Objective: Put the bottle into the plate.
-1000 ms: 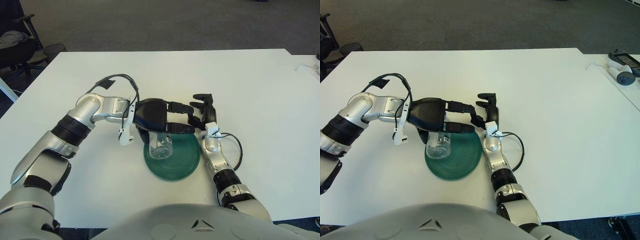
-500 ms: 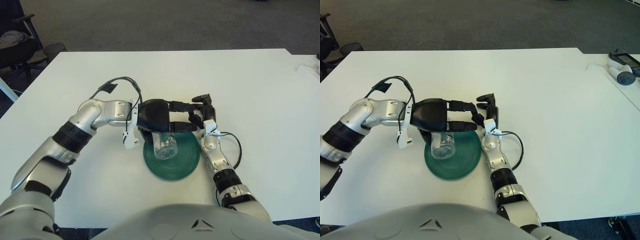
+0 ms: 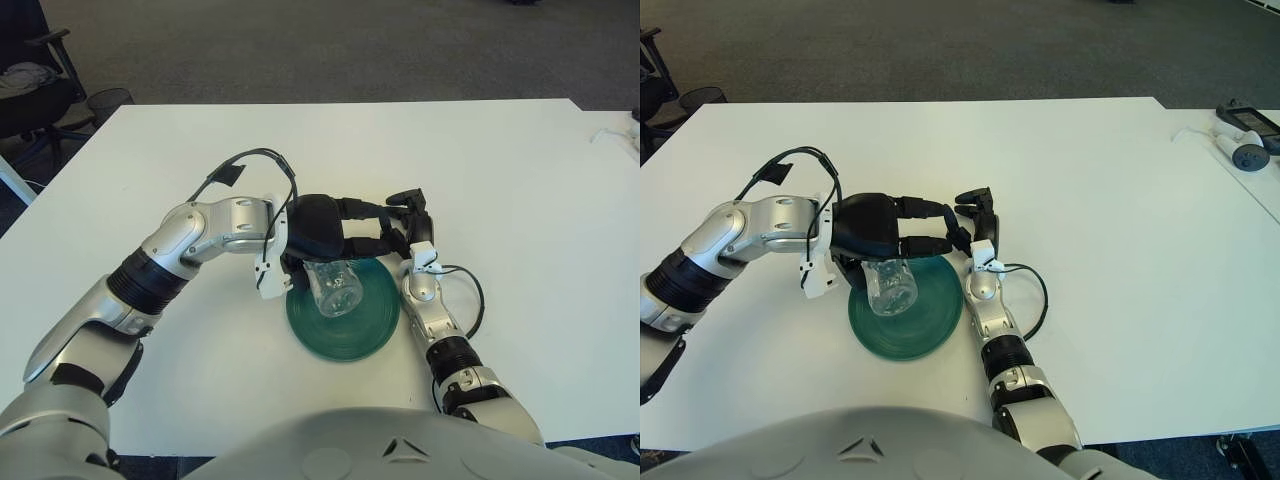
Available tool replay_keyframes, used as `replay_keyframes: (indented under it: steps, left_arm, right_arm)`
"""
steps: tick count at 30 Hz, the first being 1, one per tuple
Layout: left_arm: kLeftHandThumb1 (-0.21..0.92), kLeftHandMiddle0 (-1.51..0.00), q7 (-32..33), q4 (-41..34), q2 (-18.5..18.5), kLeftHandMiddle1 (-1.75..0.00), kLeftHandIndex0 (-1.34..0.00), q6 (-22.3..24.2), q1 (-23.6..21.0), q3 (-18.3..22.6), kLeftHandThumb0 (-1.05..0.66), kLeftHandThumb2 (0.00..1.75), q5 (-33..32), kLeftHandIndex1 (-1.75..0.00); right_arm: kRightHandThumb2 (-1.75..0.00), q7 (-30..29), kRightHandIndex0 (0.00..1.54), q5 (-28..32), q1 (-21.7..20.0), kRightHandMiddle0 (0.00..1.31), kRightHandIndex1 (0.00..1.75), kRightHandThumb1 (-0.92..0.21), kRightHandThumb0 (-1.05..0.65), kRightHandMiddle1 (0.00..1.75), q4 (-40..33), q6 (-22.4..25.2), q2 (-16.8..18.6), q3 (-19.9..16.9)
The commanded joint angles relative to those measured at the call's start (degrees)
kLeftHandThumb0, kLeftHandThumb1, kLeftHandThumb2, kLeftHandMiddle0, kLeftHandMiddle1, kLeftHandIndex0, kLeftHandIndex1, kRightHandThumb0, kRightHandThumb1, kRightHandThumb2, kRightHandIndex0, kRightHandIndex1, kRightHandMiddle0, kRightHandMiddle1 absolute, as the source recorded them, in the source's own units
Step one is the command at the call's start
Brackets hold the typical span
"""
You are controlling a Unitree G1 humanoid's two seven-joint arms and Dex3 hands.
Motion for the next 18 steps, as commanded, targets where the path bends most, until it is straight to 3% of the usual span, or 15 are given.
replay_keyframes:
  steps: [1,8,9,13,18]
  left_arm:
    - [0.92,0.0,-2.12,-1.02,-0.05,0.0,0.0,2.01,0.04,-0.47,-1.05,1.01,1.84,0.0]
    - [0.92,0.0,-2.53,-0.59,-1.14,0.0,0.0,3.82,-0.06,-1.8,-1.05,1.01,5.33,0.0]
    - [0.92,0.0,-2.06,-0.32,-1.12,0.0,0.0,3.41,-0.36,-1.98,-1.05,1.0,5.68,0.0]
    - [0.92,0.0,5.37,3.12,-0.8,0.0,0.0,-2.42,-2.67,-2.09,-1.05,0.97,7.83,0.0]
    - [0.92,0.0,11.38,7.18,-0.5,0.0,0.0,-8.82,-4.88,-2.32,-1.05,0.94,8.72,0.0]
  right_arm:
    - [-0.49,-0.95,0.29,0.3,5.43,0.21,1.16,-0.92,-0.35,1.73,6.33,2.79,2.2,-0.42]
    - [-0.51,-1.56,0.28,-1.05,5.6,0.19,1.2,-0.92,-0.35,1.74,5.72,4.19,1.75,0.62]
    - [-0.56,-1.57,0.29,-1.19,5.62,0.12,1.18,-0.86,-0.43,1.59,5.63,4.33,1.69,0.75]
    - [-0.7,-2.04,0.29,-1.72,5.44,0.02,1.15,-0.74,-0.56,1.35,5.79,4.57,1.4,1.0]
    - [-0.72,-2.9,0.3,-1.47,4.88,0.01,1.14,-0.73,-0.6,1.31,7.29,4.43,1.63,0.51]
